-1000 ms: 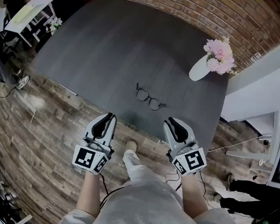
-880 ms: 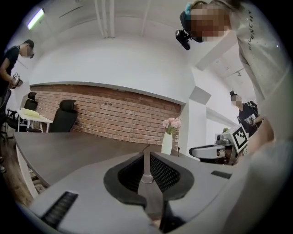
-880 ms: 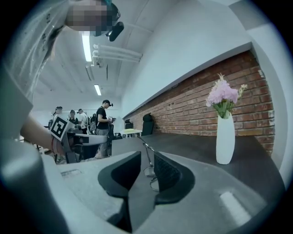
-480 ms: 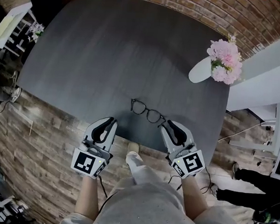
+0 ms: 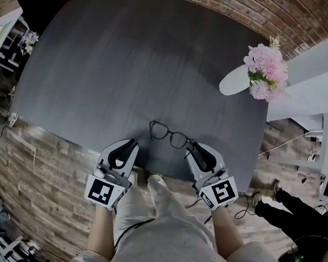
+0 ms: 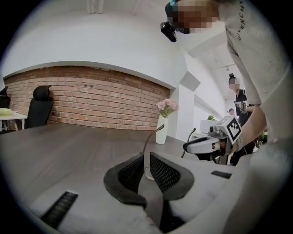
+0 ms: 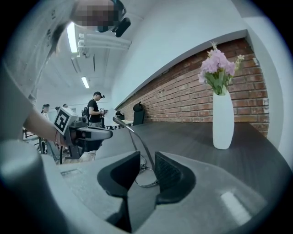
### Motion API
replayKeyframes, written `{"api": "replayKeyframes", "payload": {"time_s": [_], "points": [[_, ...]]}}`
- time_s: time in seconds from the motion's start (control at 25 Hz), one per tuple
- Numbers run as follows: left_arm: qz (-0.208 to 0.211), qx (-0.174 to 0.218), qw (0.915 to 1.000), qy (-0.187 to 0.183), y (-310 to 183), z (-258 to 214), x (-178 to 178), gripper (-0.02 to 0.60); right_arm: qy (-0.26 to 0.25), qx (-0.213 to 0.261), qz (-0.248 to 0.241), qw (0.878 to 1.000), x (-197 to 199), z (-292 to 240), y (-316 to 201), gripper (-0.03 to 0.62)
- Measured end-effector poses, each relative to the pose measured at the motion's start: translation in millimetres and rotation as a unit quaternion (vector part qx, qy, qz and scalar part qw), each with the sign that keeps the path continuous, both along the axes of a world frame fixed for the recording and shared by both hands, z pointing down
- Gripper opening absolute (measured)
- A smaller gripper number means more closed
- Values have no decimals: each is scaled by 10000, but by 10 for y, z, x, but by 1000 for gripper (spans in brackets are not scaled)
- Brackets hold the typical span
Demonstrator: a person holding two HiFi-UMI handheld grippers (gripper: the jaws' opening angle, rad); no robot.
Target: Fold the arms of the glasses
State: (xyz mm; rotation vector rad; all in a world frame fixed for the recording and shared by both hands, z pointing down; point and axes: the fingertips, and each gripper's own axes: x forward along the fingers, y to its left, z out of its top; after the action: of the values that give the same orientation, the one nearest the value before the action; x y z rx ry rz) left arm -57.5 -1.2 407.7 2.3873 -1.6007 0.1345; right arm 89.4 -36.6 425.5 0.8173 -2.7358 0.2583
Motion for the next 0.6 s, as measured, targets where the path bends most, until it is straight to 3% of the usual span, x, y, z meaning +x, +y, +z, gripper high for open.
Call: {"api": "replayKeyframes", "payload": {"time_s": [0.6], "points": [[936,-325,9948,-239,-309,262,-19,38,110,-110,928,9956,15,115,-110,89]]}}
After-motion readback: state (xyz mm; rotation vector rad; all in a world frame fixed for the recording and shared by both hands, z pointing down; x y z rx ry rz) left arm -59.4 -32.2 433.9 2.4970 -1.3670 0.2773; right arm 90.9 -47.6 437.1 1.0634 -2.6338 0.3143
